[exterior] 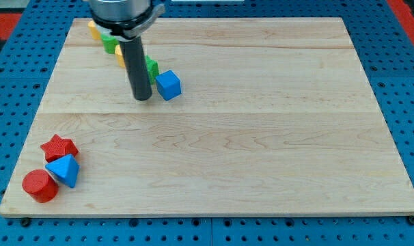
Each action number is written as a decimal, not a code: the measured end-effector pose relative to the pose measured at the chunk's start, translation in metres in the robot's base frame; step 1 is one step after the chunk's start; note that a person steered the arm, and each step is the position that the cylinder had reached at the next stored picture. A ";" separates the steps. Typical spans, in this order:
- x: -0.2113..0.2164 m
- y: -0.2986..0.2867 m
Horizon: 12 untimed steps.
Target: Move the red star towards the center
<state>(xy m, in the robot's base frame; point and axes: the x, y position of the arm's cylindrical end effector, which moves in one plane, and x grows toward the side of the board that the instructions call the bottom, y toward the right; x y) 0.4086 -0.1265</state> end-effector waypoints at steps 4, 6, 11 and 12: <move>0.036 -0.053; 0.036 -0.116; 0.130 -0.126; 0.111 -0.081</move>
<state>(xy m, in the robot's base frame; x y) 0.5198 -0.2077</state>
